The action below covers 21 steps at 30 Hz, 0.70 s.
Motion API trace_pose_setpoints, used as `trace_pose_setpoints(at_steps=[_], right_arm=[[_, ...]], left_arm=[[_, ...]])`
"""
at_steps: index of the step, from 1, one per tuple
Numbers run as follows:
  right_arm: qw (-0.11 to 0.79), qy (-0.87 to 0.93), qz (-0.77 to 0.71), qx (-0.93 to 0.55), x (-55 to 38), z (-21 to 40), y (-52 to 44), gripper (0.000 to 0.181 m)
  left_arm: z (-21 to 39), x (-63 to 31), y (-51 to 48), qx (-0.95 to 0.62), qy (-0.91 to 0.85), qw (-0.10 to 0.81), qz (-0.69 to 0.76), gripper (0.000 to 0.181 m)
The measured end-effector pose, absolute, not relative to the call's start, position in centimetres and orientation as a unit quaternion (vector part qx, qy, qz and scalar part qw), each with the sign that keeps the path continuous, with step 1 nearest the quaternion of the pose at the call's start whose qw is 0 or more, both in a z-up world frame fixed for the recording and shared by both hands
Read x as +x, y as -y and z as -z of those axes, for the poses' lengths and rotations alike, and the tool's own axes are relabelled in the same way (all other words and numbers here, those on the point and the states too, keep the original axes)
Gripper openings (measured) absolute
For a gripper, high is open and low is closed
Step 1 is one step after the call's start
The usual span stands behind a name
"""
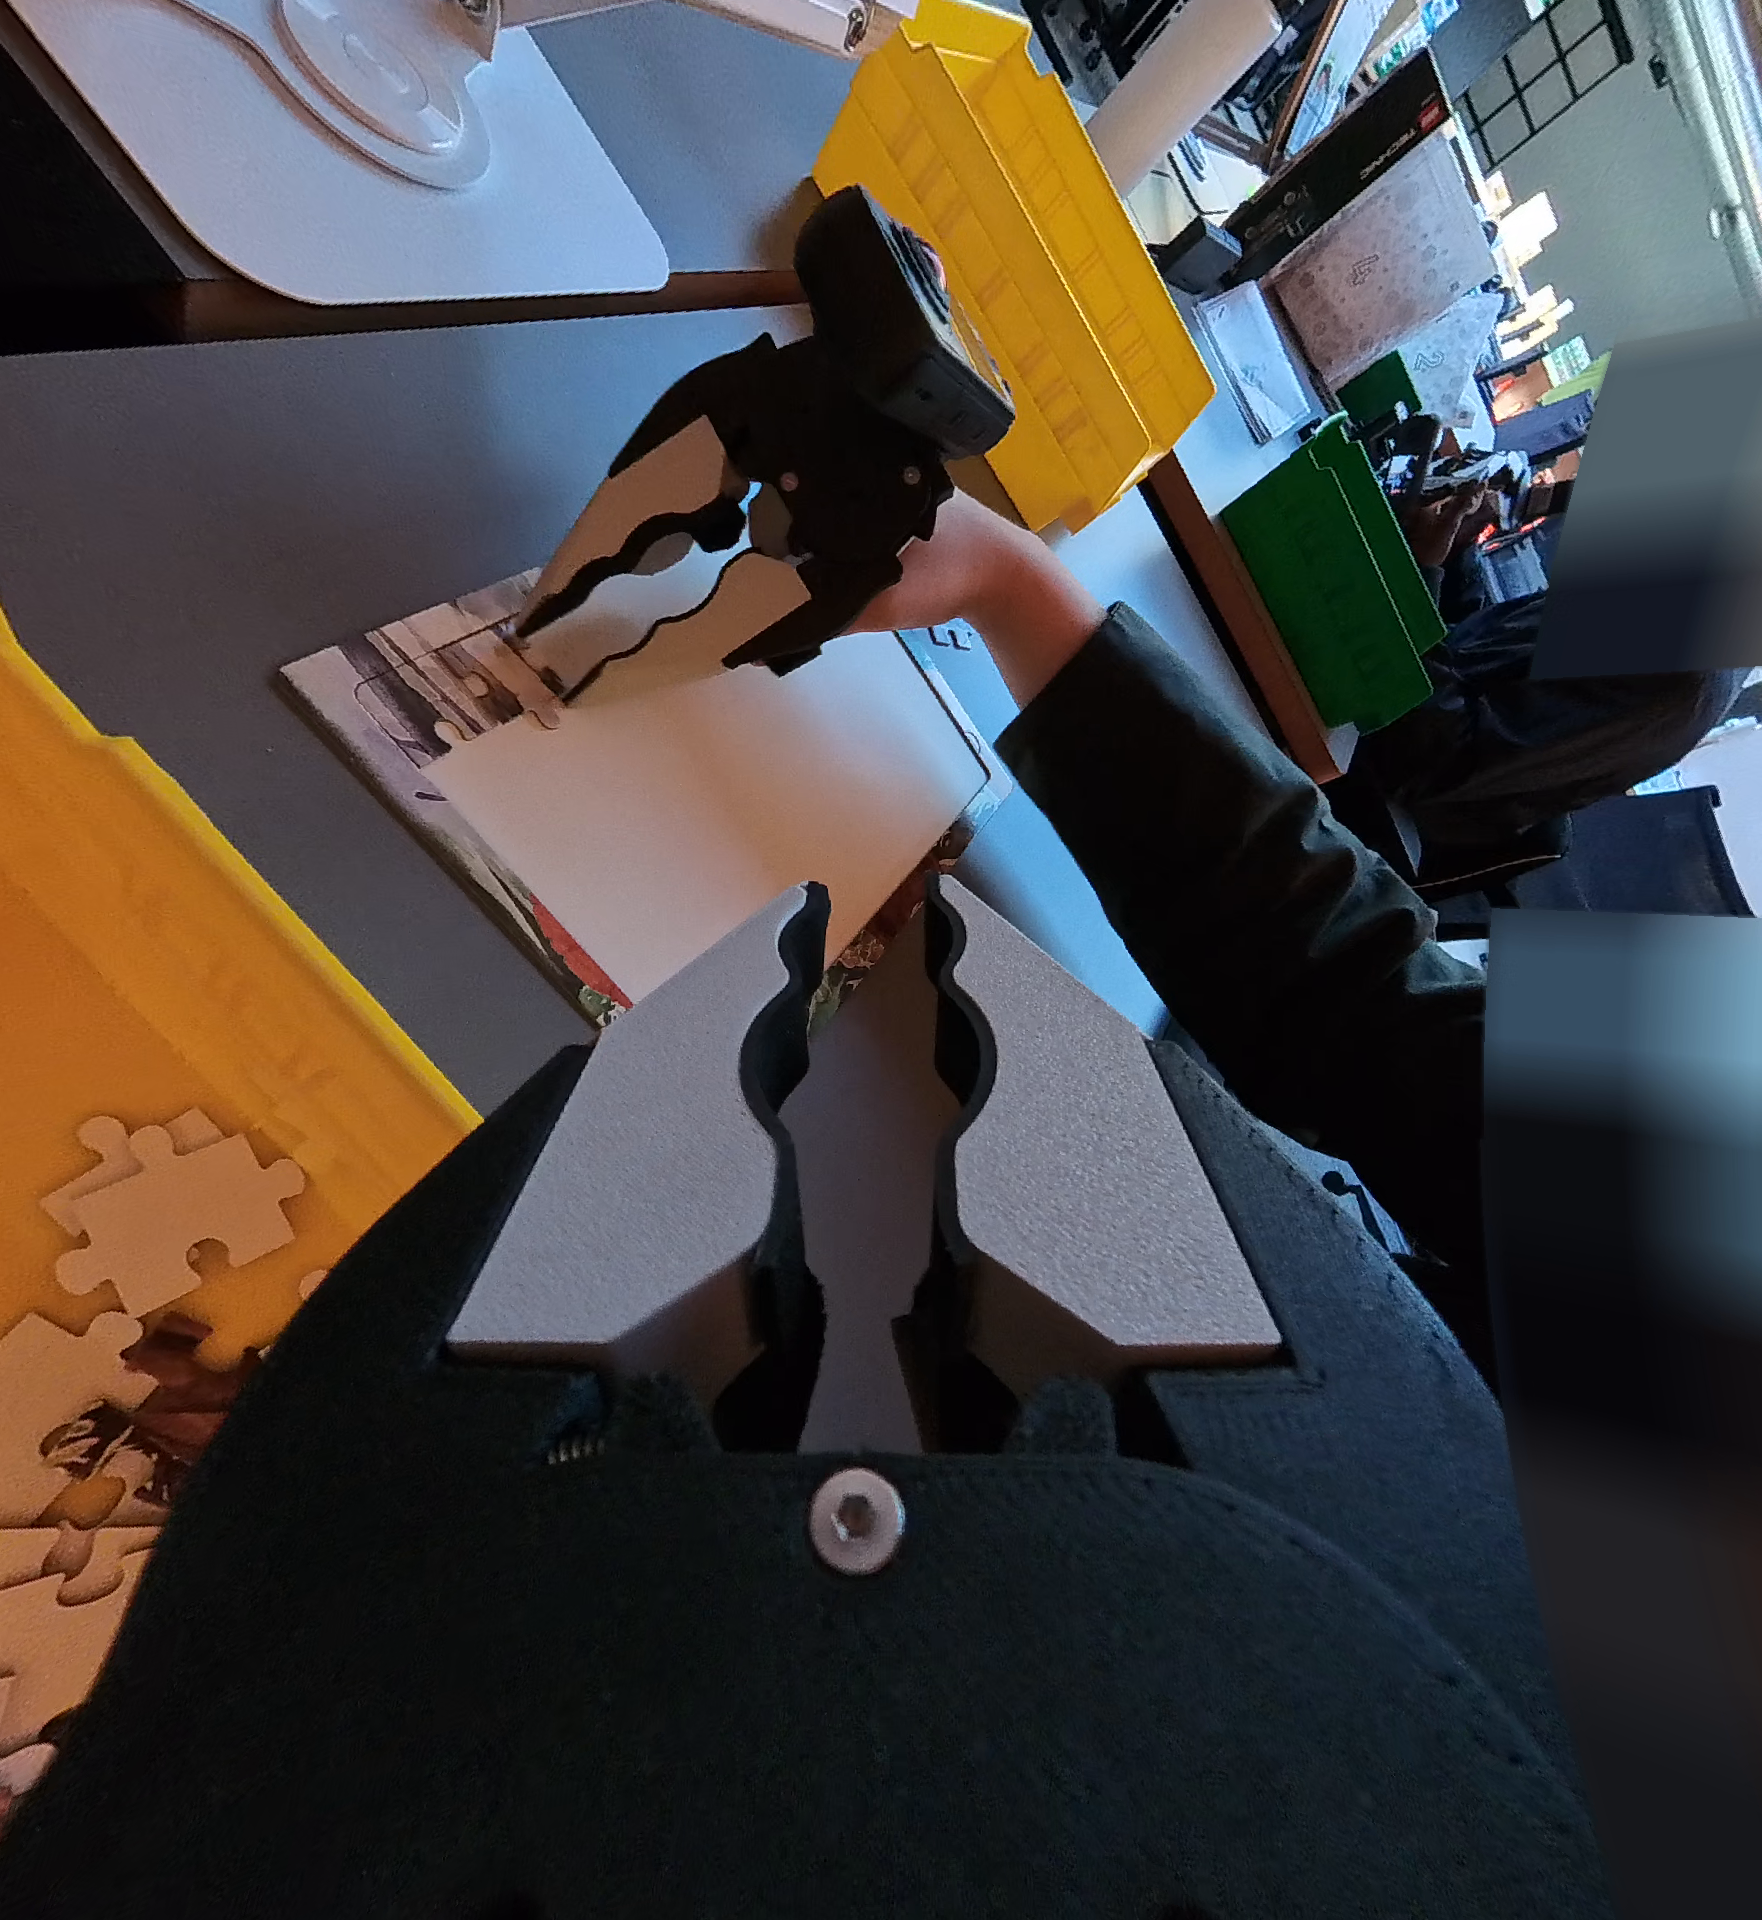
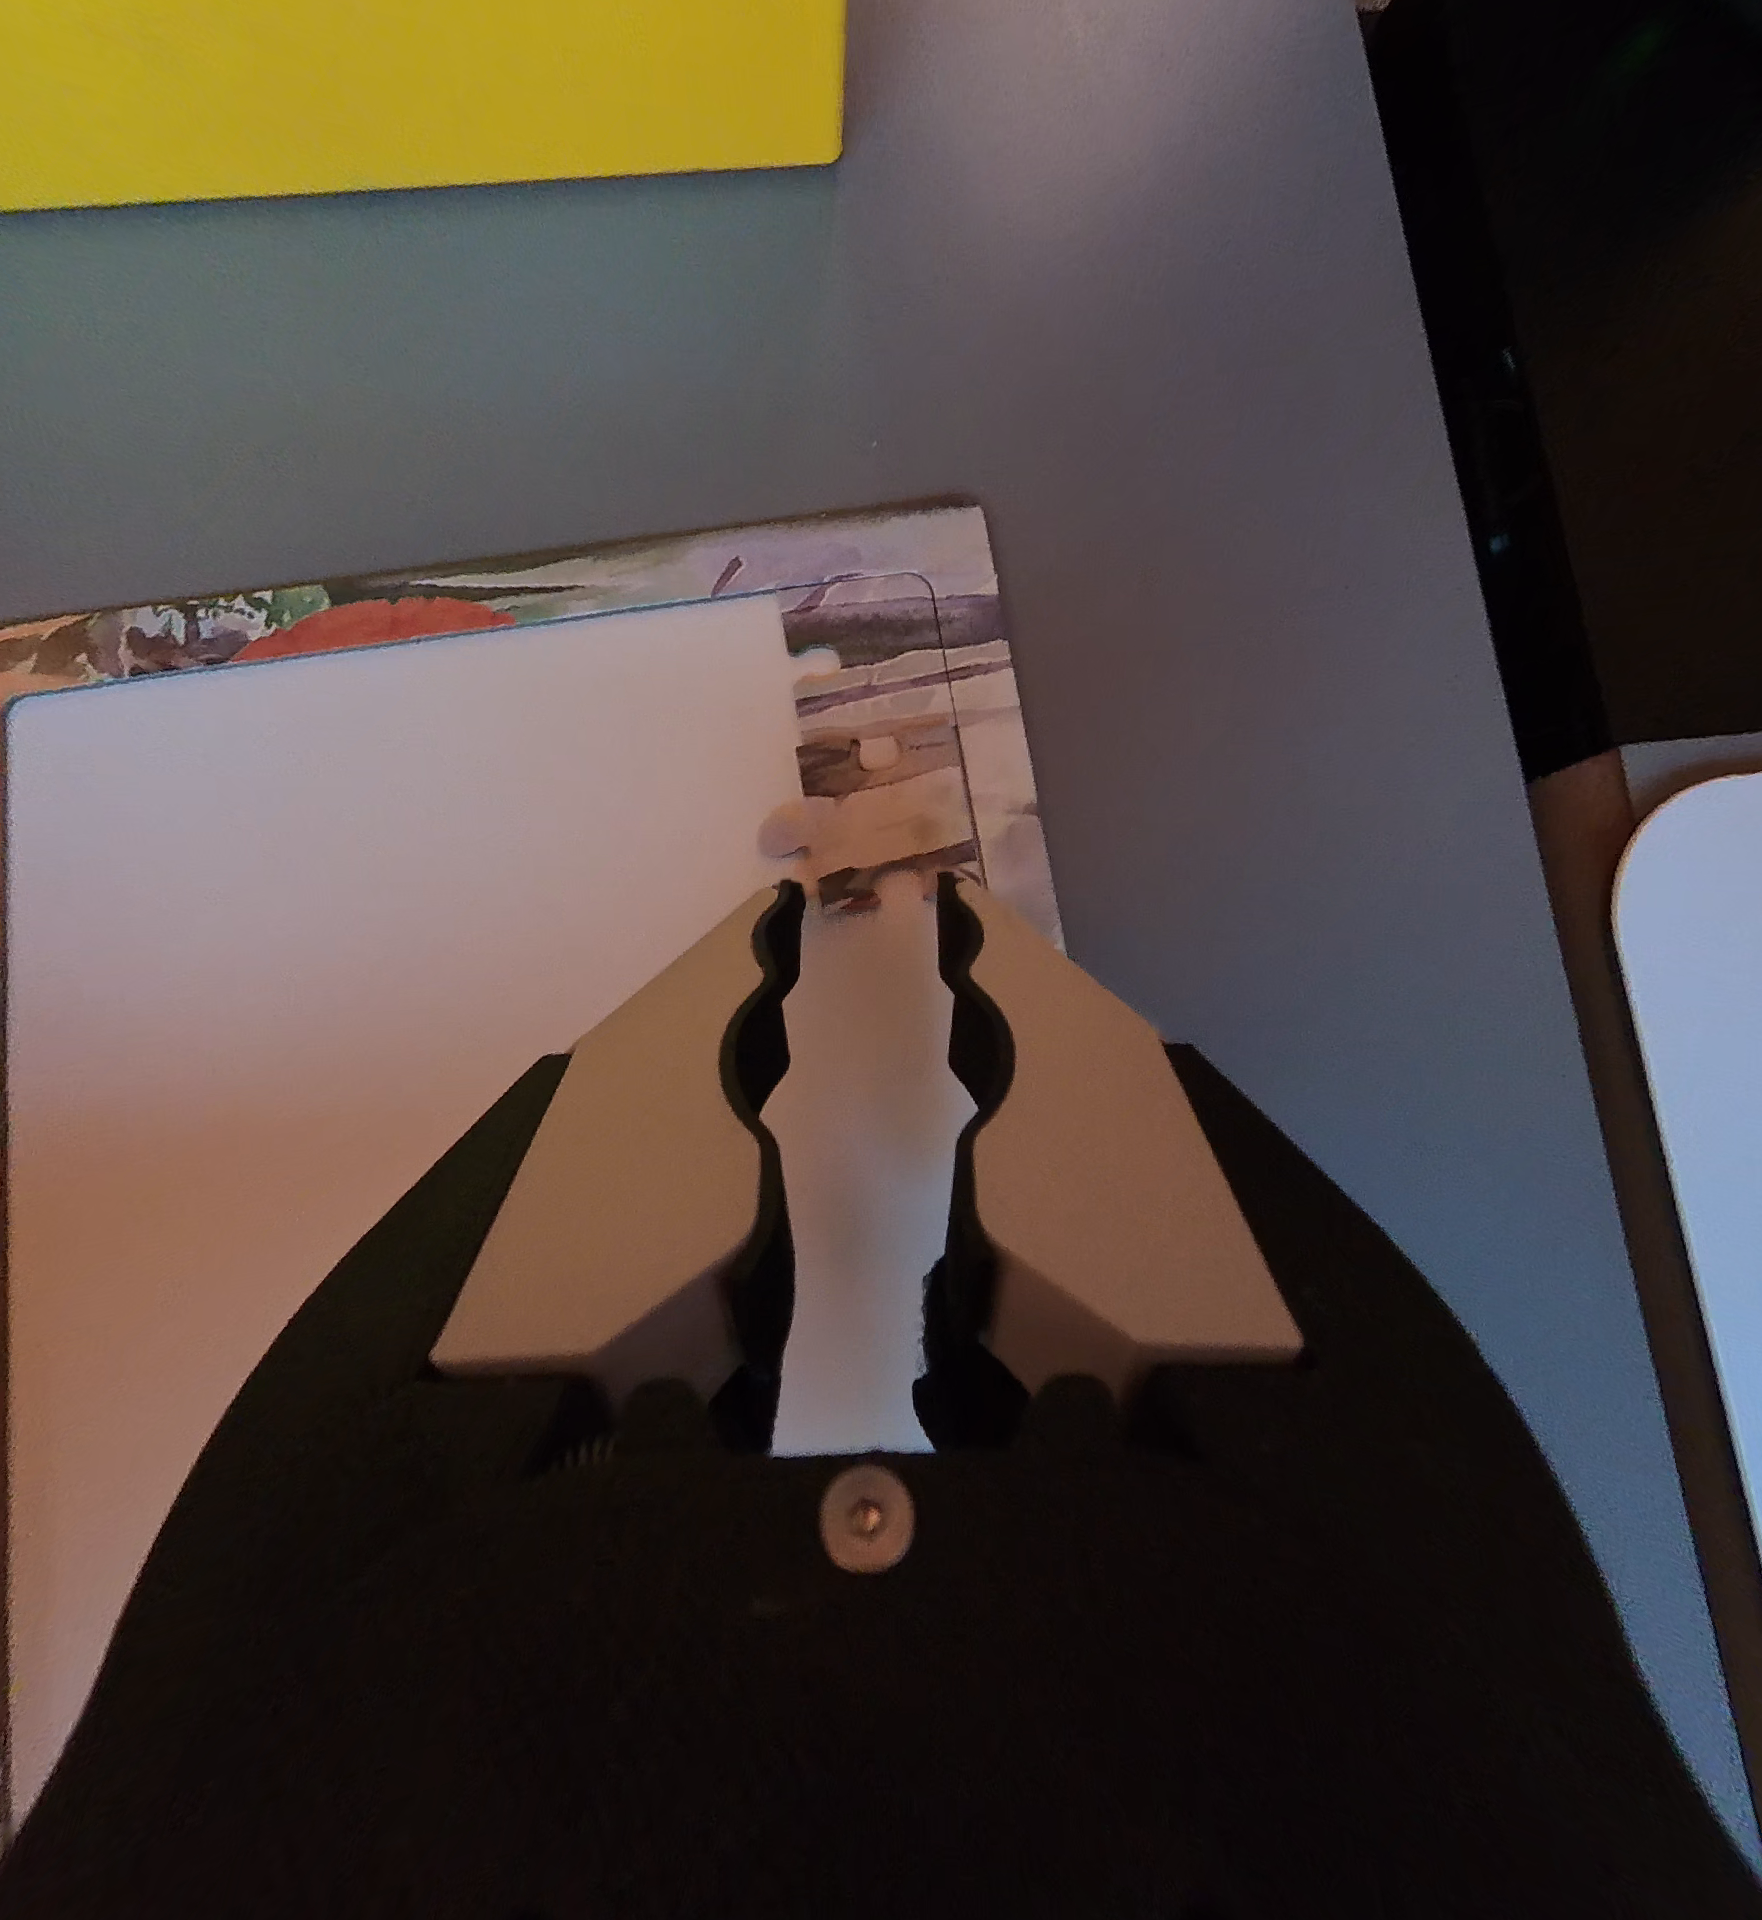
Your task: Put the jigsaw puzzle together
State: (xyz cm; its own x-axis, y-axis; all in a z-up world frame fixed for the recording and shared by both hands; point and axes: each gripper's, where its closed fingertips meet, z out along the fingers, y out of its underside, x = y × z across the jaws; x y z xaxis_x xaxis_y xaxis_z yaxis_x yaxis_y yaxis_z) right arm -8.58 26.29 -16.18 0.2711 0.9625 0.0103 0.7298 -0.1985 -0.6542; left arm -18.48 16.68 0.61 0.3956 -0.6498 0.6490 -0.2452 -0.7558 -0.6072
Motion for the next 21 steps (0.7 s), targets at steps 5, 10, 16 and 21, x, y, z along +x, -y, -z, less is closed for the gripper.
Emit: trace_pose_setpoints(at_steps=[5,10,16,21], right_arm=[[0.274,0.562,-0.222,-0.748,-8.27,16.21,-25.40,0.020],[0.293,0.549,-0.234,-0.747,-8.85,16.21,-25.39,0.021],[0.294,0.541,-0.230,-0.753,-8.81,16.14,-25.95,0.021],[0.294,0.534,-0.246,-0.754,-9.19,16.29,-26.00,0.022]], left_arm=[[-0.56,-18.39,-16.62,-0.808,-0.278,0.211,0.474,0.016],[-0.55,-18.37,-16.61,-0.808,-0.278,0.211,0.474,0.016],[-0.53,-18.42,-16.66,-0.809,-0.277,0.210,0.475,0.016],[-0.48,-18.43,-16.71,-0.809,-0.276,0.210,0.474,0.016]])
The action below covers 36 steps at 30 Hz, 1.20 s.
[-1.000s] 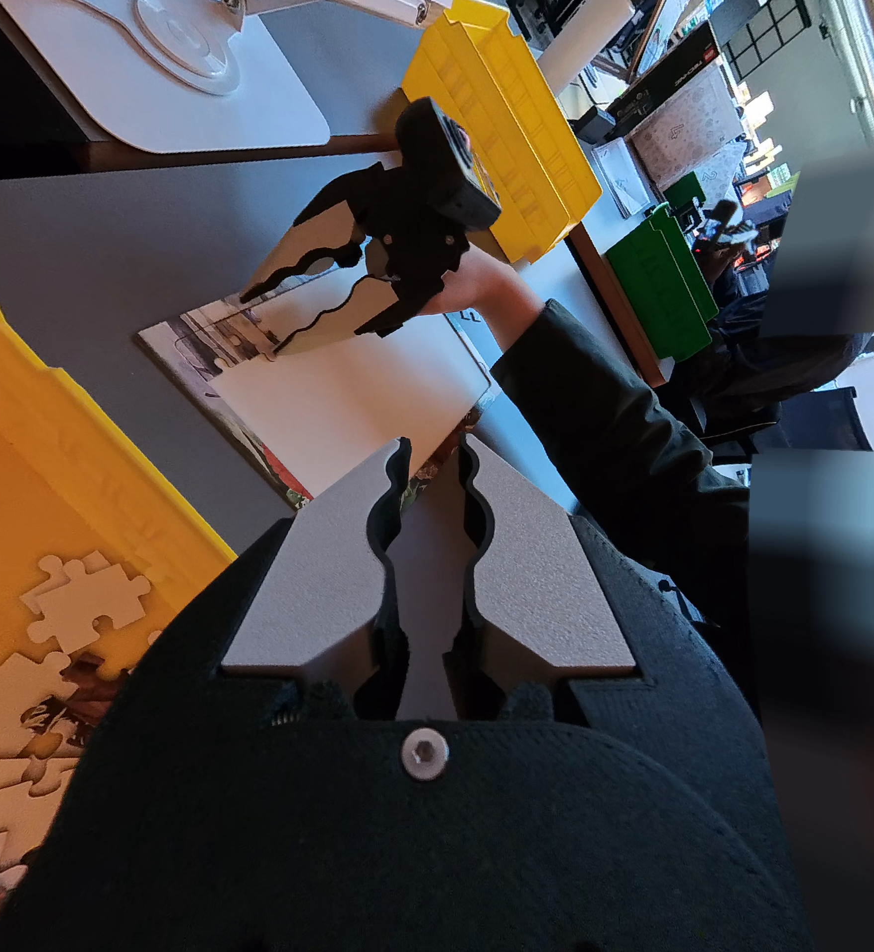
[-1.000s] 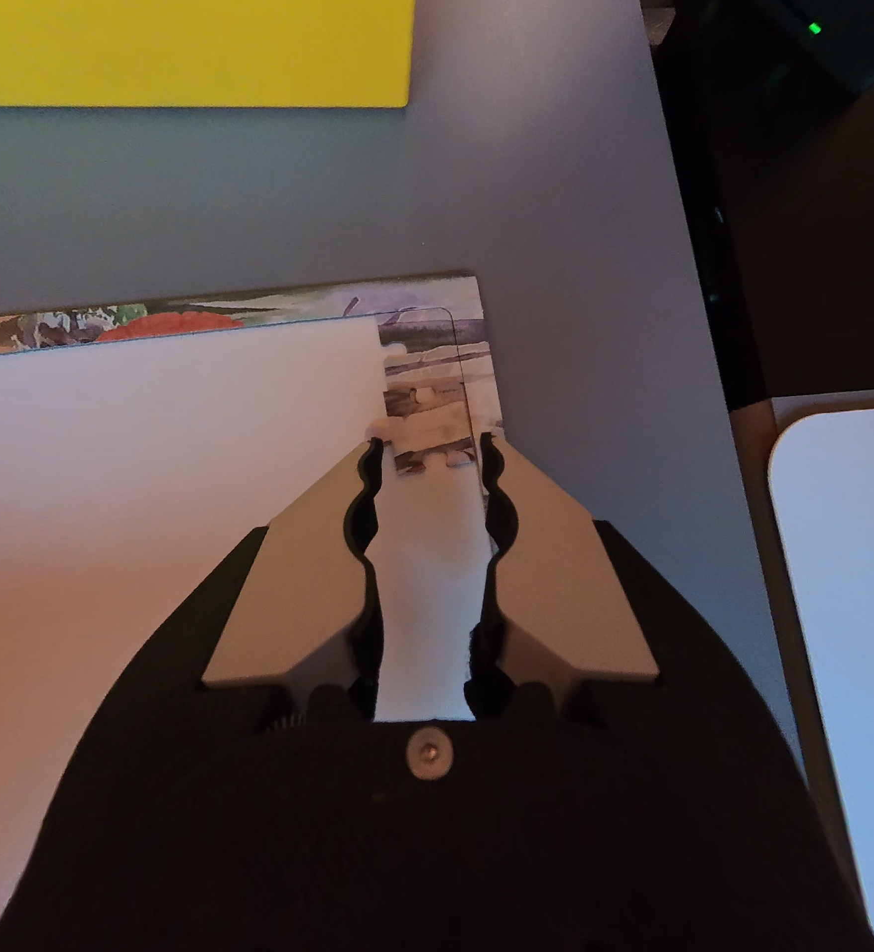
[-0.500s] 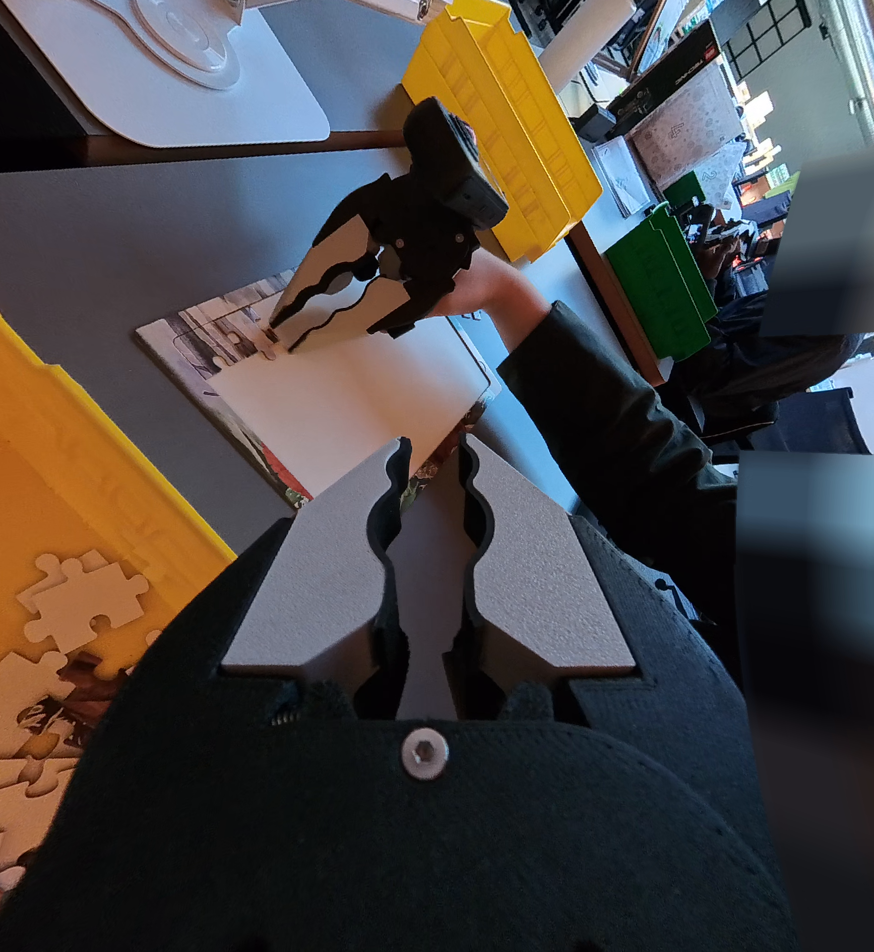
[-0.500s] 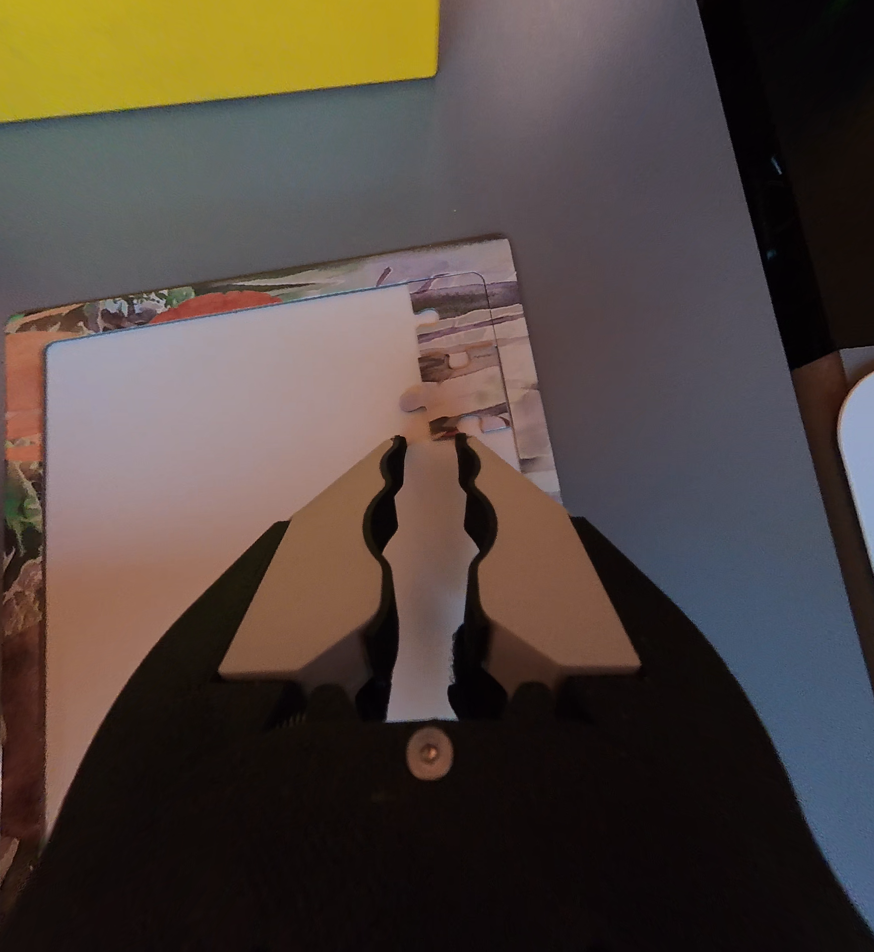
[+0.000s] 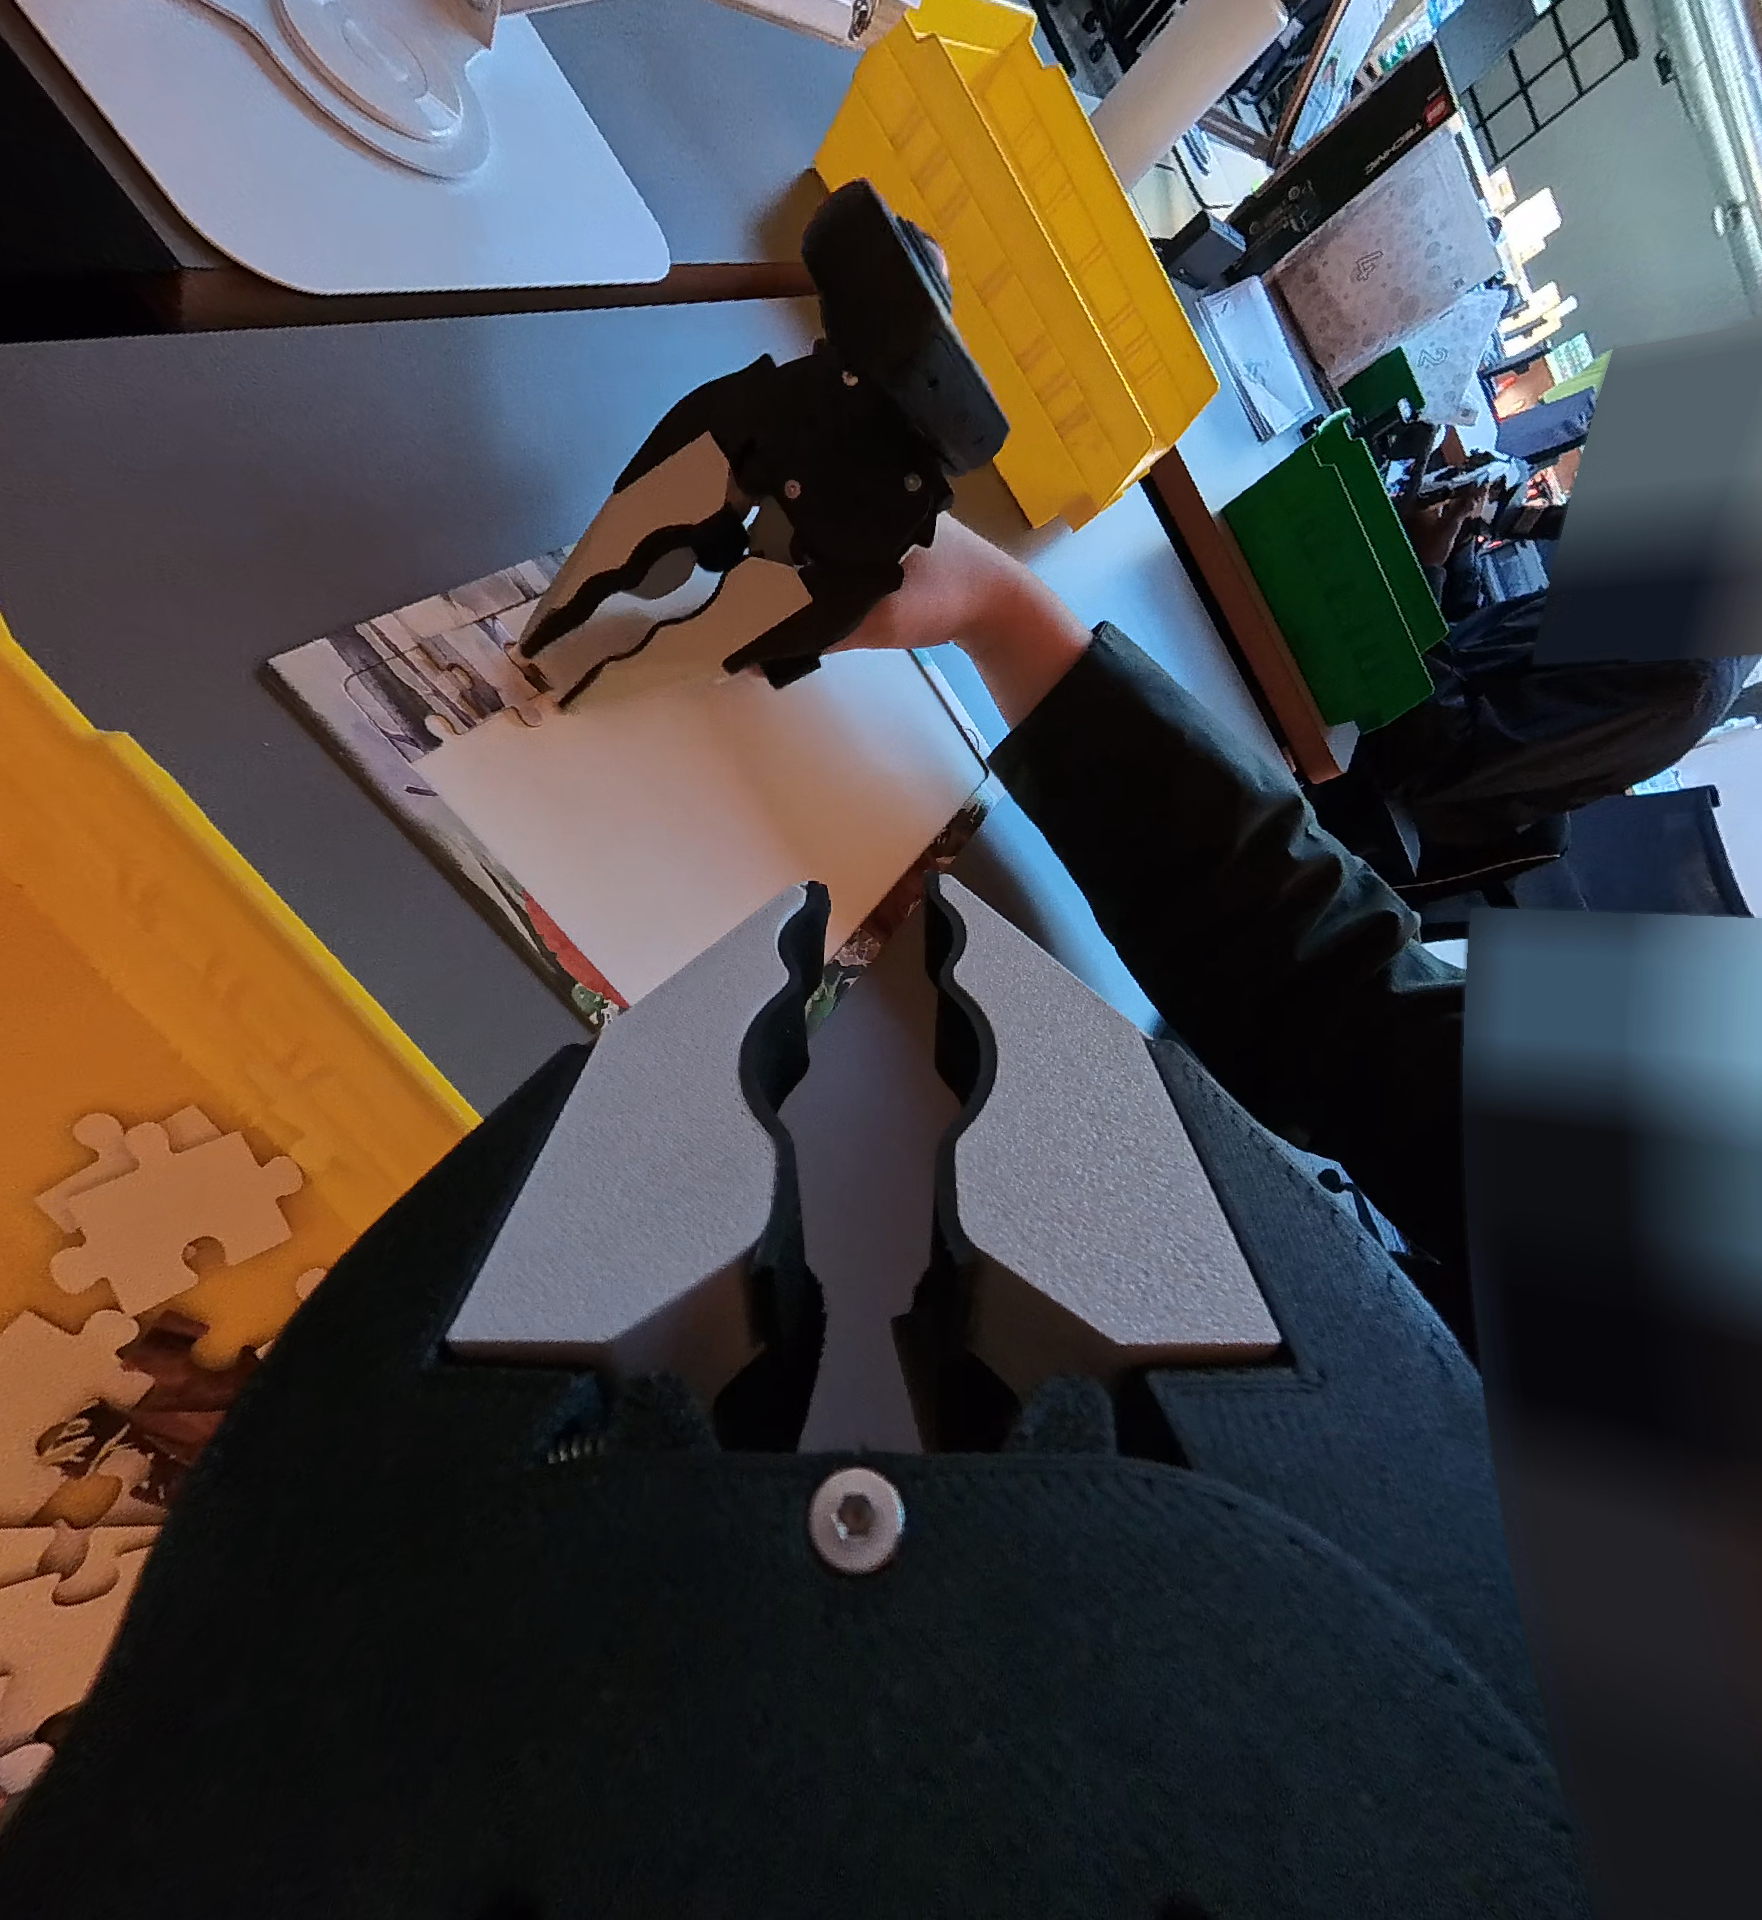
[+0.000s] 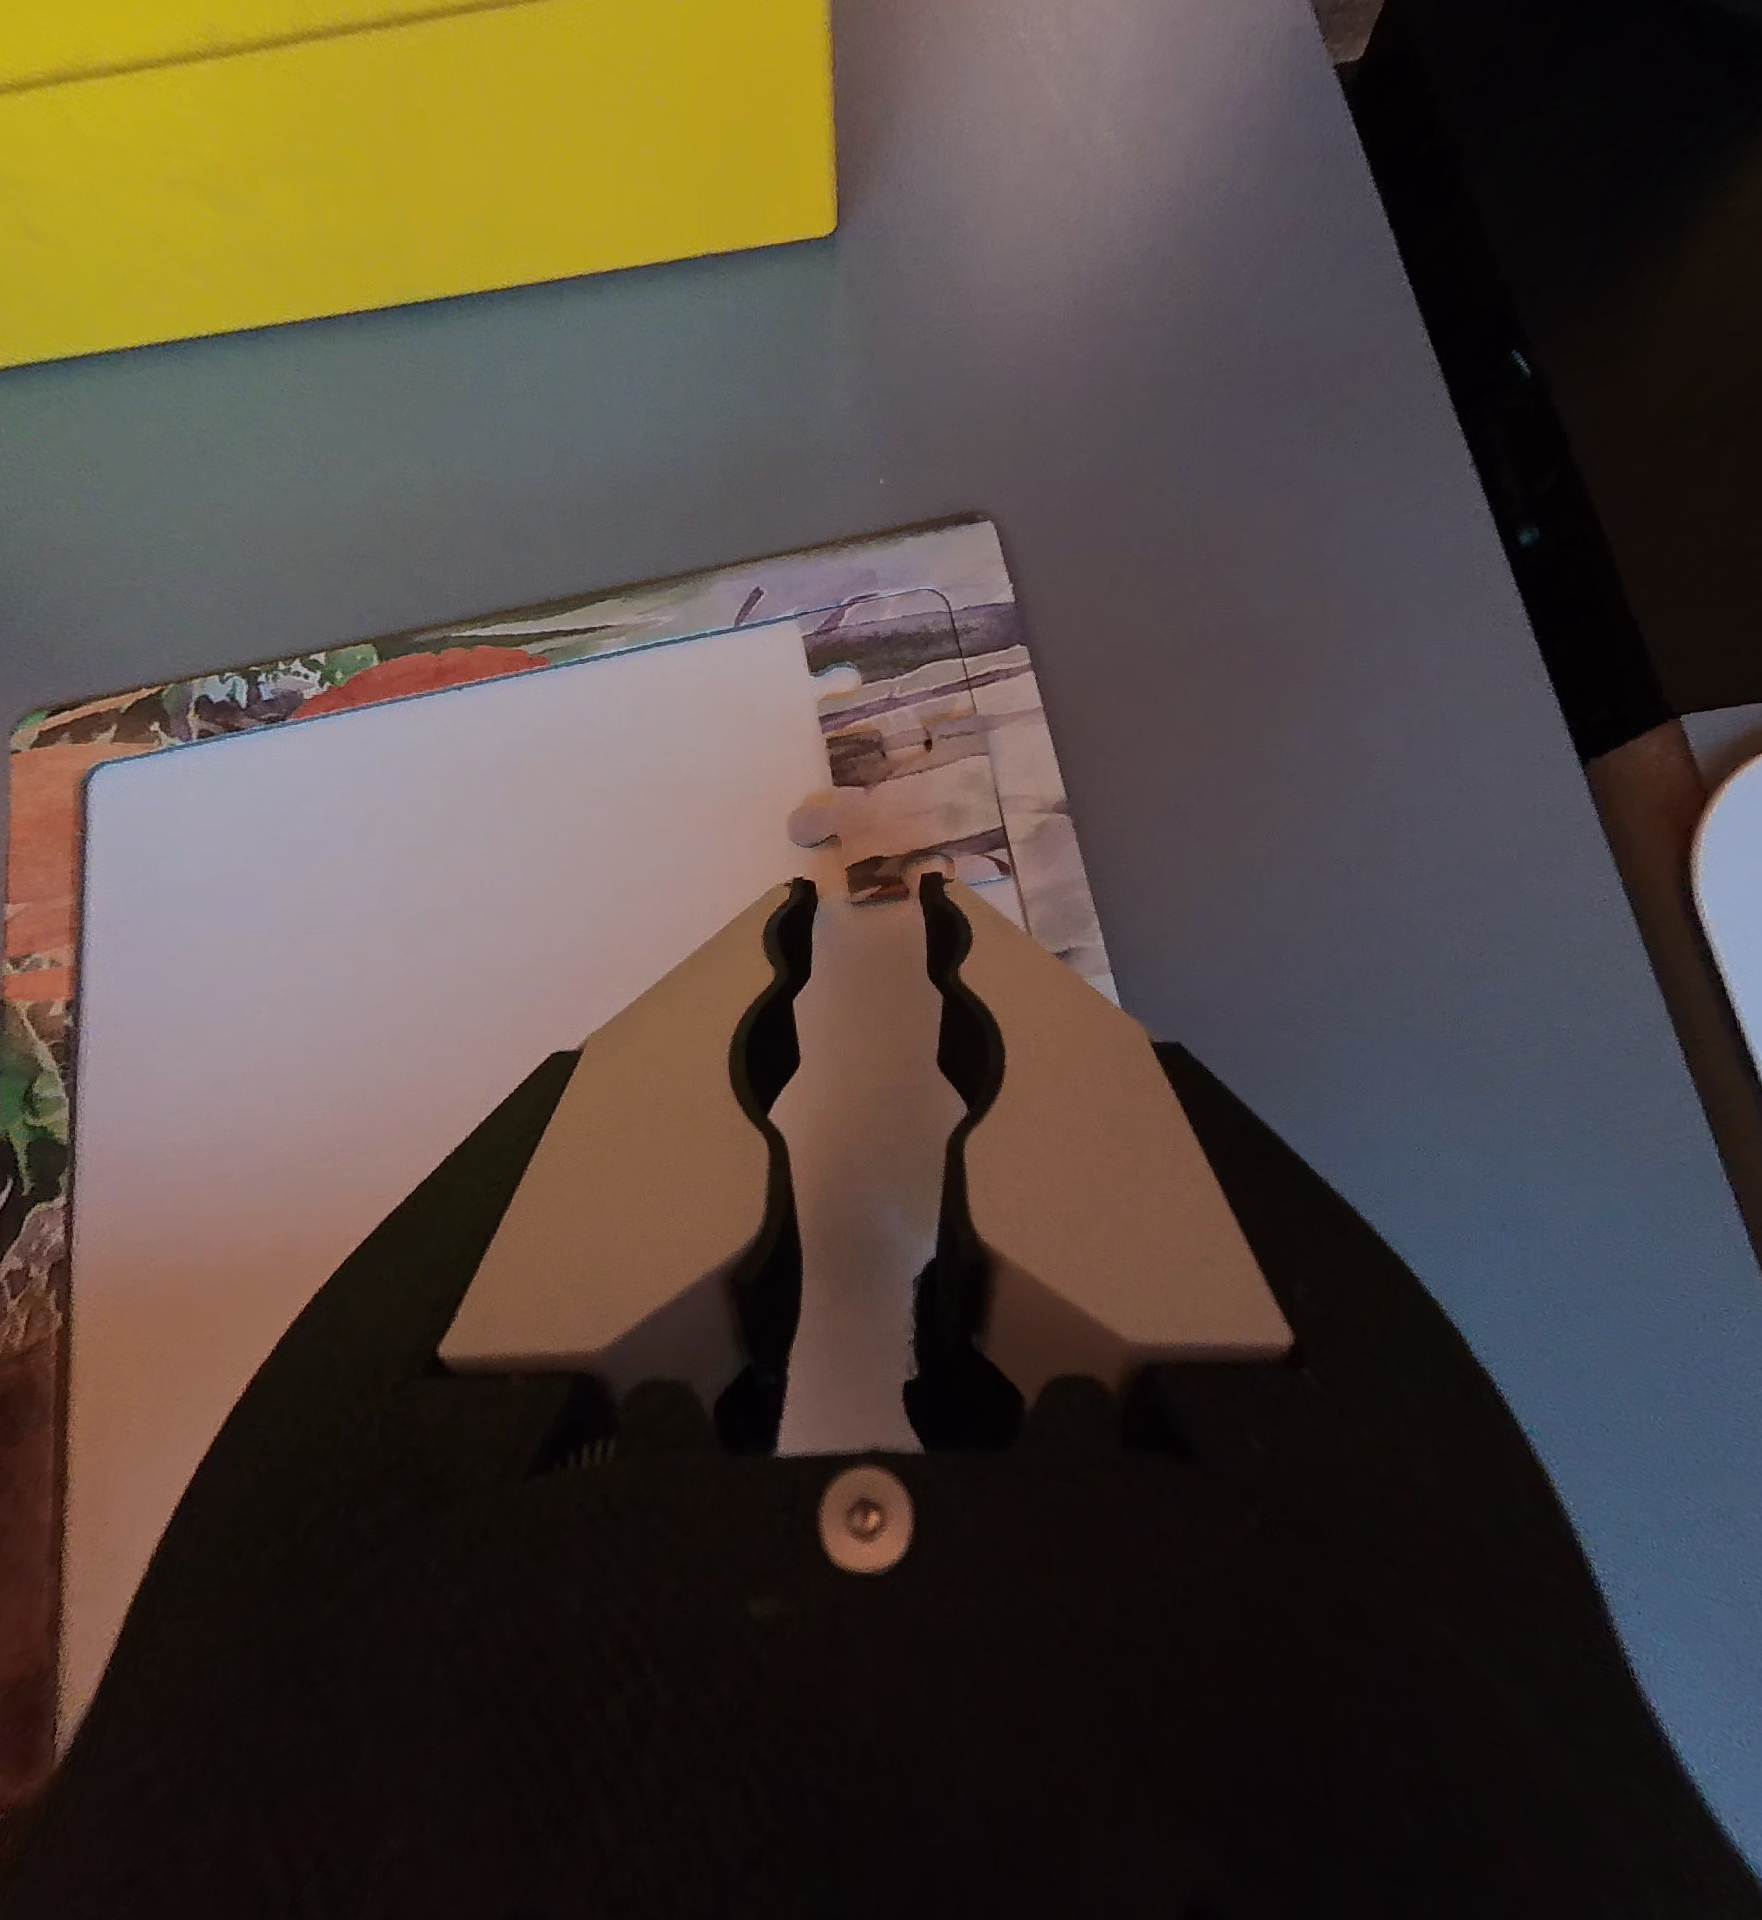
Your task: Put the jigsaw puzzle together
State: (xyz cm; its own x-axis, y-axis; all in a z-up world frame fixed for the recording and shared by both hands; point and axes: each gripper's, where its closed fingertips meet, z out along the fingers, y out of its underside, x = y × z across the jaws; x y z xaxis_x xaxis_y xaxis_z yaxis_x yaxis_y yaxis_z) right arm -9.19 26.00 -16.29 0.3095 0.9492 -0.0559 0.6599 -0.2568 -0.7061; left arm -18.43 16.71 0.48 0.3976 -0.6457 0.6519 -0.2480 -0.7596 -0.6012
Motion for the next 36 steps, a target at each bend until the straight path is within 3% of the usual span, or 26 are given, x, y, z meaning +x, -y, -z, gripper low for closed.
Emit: trace_pose_setpoints(at_steps=[7,36], right_arm=[[0.305,0.541,-0.241,-0.746,-9.6,16.3,-26.0,0.011],[0.275,0.558,-0.214,-0.753,-5.0,16.1,-25.1,0.010]], left_arm=[[-0.5,-18.4,-16.7,-0.809,-0.276,0.209,0.475,0.016],[0.1,-18.2,-16.4,-0.808,-0.276,0.185,0.487,0.017]])
